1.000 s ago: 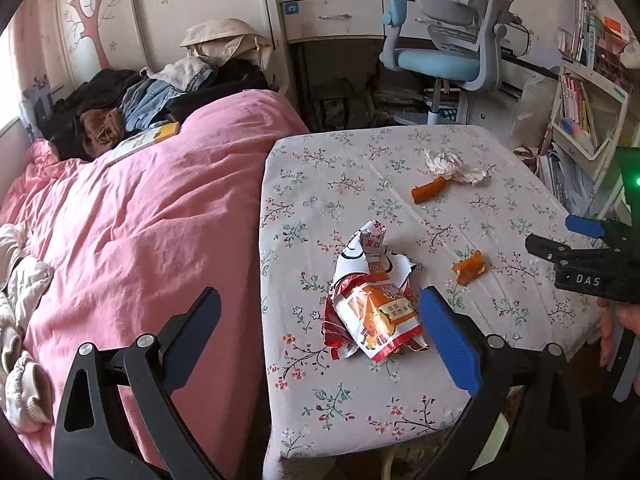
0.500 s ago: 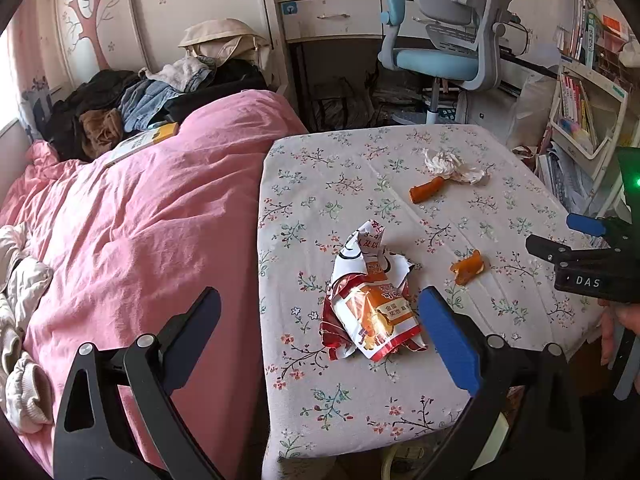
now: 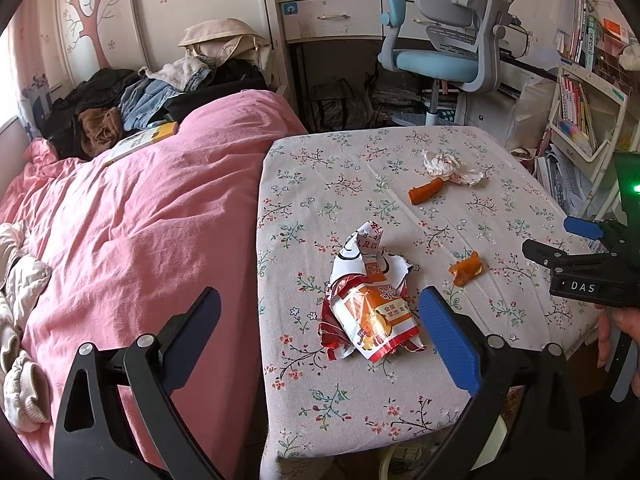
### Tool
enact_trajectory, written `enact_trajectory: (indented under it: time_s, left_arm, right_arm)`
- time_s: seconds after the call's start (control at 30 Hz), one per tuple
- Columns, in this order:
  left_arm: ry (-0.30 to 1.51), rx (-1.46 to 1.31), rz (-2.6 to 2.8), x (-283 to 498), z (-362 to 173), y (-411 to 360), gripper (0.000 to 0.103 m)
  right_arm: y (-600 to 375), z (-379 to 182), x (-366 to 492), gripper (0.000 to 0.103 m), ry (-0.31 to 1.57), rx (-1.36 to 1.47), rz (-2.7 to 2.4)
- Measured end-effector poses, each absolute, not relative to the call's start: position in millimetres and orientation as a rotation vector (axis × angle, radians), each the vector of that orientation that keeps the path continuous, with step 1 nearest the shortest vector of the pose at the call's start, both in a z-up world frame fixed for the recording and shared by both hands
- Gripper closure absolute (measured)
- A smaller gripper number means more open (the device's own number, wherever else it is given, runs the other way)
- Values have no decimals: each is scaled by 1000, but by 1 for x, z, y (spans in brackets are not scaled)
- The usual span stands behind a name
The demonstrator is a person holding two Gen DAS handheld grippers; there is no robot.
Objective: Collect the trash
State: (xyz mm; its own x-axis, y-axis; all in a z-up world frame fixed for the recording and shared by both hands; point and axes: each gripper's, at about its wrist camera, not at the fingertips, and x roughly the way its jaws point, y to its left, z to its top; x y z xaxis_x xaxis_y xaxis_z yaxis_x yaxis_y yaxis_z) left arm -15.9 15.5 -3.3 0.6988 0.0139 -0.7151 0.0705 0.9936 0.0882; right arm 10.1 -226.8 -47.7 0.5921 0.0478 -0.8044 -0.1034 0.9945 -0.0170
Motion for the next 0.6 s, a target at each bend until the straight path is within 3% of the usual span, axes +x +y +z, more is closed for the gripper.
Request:
enact_trajectory:
  time_s: [0.6]
  left_arm:
    - [798,100,-34,-16,-3,16,7]
  right_arm:
    - [-223,-48,10,12,934,-80,89]
